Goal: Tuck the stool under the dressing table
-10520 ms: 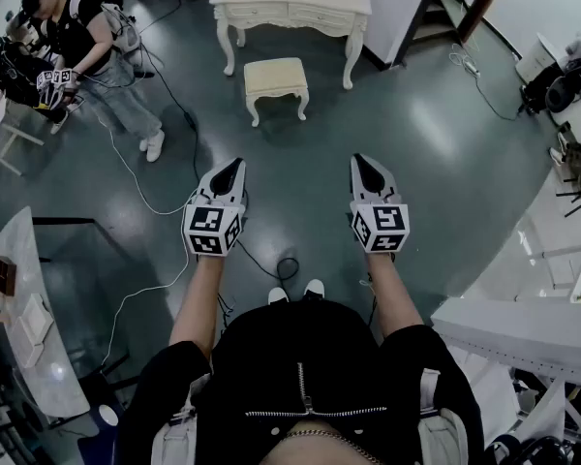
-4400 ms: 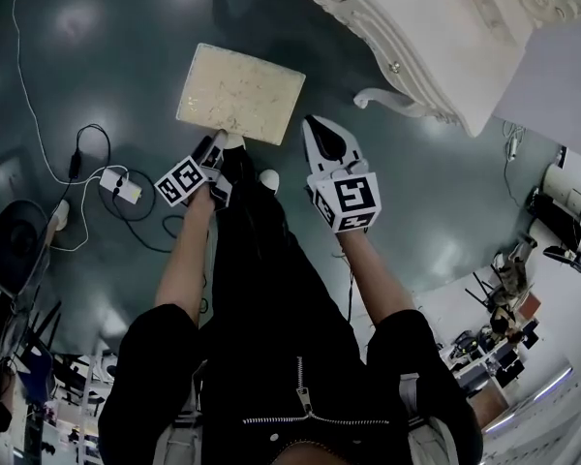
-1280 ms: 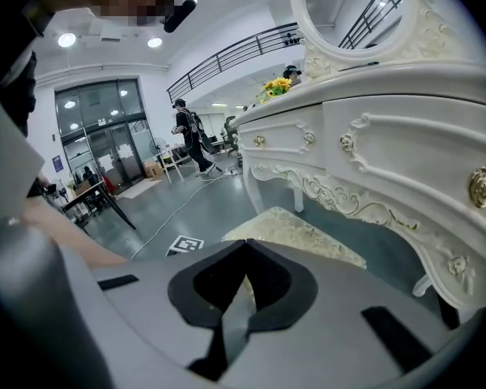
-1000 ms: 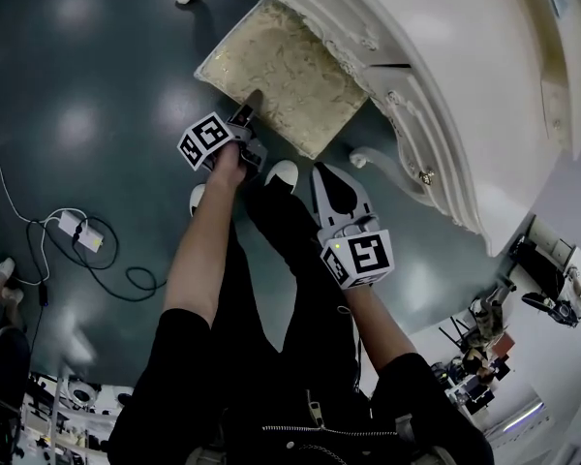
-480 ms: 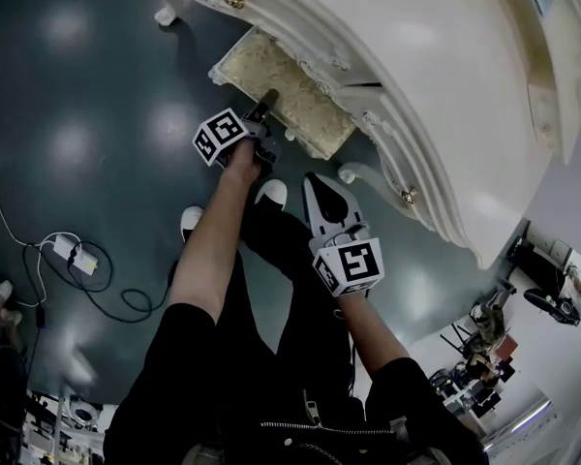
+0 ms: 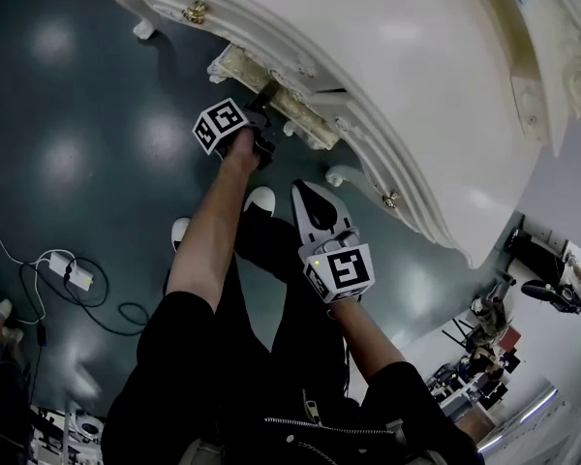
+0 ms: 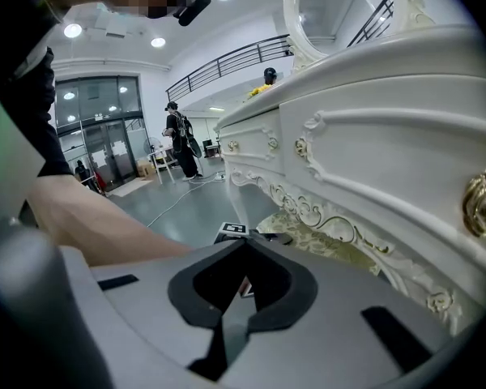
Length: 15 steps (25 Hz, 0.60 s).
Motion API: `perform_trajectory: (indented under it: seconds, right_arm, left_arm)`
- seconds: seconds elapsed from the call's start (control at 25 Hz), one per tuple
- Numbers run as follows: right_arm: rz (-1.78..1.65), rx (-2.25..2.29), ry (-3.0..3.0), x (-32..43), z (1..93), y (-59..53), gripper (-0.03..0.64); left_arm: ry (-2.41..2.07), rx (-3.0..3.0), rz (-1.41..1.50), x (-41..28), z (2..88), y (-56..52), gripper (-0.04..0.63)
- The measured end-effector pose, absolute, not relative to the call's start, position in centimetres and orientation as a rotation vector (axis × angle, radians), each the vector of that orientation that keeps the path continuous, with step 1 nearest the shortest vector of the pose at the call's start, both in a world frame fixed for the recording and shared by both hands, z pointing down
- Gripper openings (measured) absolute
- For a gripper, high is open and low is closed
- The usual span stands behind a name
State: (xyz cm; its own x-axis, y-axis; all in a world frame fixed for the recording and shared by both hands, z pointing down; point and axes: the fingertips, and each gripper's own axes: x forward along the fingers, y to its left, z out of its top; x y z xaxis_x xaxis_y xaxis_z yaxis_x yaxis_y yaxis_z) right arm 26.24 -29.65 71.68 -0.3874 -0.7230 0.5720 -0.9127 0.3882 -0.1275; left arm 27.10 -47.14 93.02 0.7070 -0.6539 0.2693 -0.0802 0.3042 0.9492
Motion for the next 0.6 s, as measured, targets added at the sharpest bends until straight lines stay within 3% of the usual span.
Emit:
perform_trajectory:
  seconds: [0.4, 0.6]
  right_arm:
    - [0.649, 1.428, -2.193, 27.1, 71.2, -29.0, 0.008]
    - [0.678, 1.443, -2.192, 26.2, 68.9, -28.6, 0.008]
  left_arm:
    - [-0.685, 1.267, -0.388, 27.2, 92.5, -47.5, 0.285]
    - [-0.811, 1.679, -0.045, 24.7, 89.4, -45.5, 0.209]
